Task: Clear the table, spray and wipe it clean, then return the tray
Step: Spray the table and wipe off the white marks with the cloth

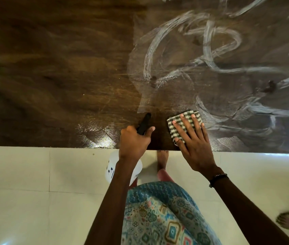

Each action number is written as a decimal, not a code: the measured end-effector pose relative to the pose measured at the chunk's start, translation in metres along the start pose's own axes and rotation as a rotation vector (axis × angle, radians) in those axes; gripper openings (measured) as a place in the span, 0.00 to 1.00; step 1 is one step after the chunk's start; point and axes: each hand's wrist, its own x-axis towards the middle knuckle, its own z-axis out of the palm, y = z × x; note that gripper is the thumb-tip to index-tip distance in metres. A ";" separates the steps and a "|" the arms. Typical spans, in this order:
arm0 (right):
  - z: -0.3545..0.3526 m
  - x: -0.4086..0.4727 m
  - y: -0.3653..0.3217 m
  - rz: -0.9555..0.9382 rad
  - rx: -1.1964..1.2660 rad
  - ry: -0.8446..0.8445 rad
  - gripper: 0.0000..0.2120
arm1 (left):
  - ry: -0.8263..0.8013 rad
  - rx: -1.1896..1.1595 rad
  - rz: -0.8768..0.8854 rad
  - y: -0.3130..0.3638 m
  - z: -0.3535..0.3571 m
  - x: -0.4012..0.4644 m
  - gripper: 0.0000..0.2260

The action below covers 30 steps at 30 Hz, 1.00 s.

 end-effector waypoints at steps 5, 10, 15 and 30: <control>-0.005 0.029 -0.005 0.026 0.020 0.053 0.24 | 0.013 -0.018 -0.059 0.001 -0.008 0.007 0.25; -0.005 0.092 -0.047 0.038 0.029 0.092 0.25 | 0.037 -0.147 -0.064 0.013 -0.021 0.008 0.13; 0.006 0.101 -0.083 -0.265 0.029 0.018 0.23 | 0.012 -0.180 -0.042 0.021 -0.027 0.011 0.11; -0.016 0.119 -0.049 -0.044 -0.018 0.065 0.26 | -0.009 -0.190 -0.028 0.033 -0.035 0.027 0.12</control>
